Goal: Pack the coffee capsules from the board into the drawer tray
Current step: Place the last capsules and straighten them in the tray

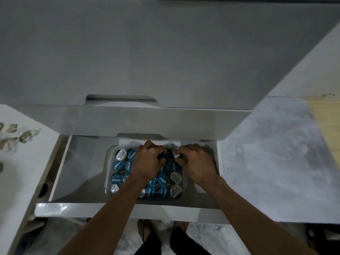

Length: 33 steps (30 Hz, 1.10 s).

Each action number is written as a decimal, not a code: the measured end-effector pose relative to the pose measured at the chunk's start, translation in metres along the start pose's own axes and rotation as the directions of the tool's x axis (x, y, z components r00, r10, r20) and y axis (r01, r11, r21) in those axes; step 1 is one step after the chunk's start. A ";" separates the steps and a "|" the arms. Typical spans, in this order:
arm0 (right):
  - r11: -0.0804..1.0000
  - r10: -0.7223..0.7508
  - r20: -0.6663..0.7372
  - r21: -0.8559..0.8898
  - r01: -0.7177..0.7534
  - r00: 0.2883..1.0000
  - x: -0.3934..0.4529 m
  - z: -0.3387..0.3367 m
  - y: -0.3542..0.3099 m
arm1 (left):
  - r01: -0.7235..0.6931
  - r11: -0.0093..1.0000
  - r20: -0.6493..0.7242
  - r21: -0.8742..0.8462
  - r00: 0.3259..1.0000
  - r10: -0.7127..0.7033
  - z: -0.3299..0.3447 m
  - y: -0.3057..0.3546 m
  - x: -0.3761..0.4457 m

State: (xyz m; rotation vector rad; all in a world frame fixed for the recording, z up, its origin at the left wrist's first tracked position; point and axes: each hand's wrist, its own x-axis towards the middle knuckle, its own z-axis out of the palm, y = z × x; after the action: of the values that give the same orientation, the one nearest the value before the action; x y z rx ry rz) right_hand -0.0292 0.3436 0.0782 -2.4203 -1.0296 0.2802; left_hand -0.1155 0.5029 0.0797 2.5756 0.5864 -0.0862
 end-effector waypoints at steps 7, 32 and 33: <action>0.995 -0.068 0.026 -0.072 0.070 0.997 0.008 0.005 0.001 | -0.078 0.993 -0.006 0.088 0.997 0.079 0.005 -0.007 0.003; 0.952 -0.105 0.125 -0.273 0.136 0.987 0.006 0.004 -0.001 | -0.226 0.909 0.018 0.351 0.972 0.235 0.010 -0.020 -0.004; 0.955 -0.104 0.131 -0.265 0.136 0.986 0.006 0.004 -0.001 | -0.227 0.908 0.023 0.352 0.972 0.235 0.009 -0.020 -0.004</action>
State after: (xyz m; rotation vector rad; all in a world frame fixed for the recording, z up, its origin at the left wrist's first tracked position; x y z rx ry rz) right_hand -0.0276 0.3498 0.0752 -2.5953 -1.3409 0.2527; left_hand -0.1269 0.5131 0.0631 2.9797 0.2857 -0.0921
